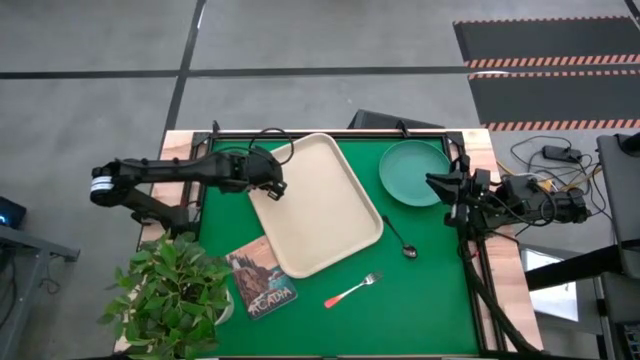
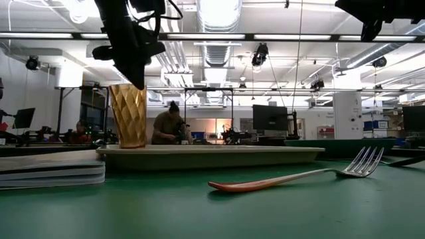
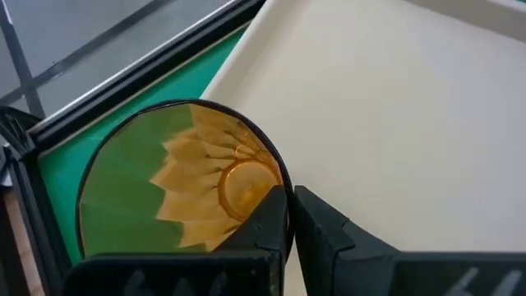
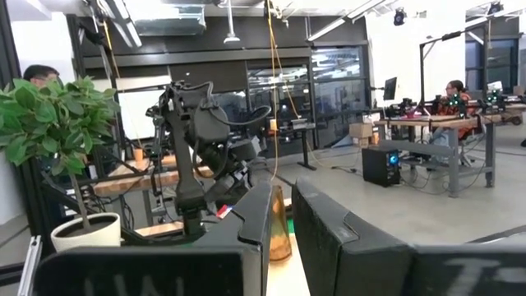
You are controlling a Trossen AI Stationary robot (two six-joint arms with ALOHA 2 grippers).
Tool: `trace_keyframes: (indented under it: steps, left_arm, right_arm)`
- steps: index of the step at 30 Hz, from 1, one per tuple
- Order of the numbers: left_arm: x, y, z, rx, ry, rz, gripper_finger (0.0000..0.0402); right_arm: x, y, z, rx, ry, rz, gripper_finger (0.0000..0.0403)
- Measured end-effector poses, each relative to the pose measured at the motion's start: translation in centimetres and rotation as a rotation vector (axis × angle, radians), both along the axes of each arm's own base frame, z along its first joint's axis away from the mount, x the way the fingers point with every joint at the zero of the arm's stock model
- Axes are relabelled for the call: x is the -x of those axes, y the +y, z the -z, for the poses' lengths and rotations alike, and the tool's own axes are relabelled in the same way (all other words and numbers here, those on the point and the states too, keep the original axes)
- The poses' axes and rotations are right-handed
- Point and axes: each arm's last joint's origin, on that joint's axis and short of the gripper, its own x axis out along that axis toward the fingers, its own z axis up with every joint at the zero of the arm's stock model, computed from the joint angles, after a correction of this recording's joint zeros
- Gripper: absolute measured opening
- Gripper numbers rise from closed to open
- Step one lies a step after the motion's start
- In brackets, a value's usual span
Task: Pick and place plate/cup/fork/spoon on tray
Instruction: Put the orange cup on the white serving tray, then put the green plate on the white serving tray
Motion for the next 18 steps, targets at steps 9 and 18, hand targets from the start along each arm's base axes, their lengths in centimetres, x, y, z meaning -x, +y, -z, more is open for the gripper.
trace_keyframes:
  steps: [9, 18]
  left_arm:
    - [0.06, 0.39, 0.25, 0.004, 0.0, -0.027, 0.0049]
    - [0.25, 0.43, -0.13, -0.01, 0.026, 0.013, 0.01]
  right_arm:
    - [0.0, 0.0, -0.01, -0.008, -0.003, -0.002, 0.0038]
    - [0.0, 0.0, 0.0, -0.024, -0.007, -0.005, 0.0038]
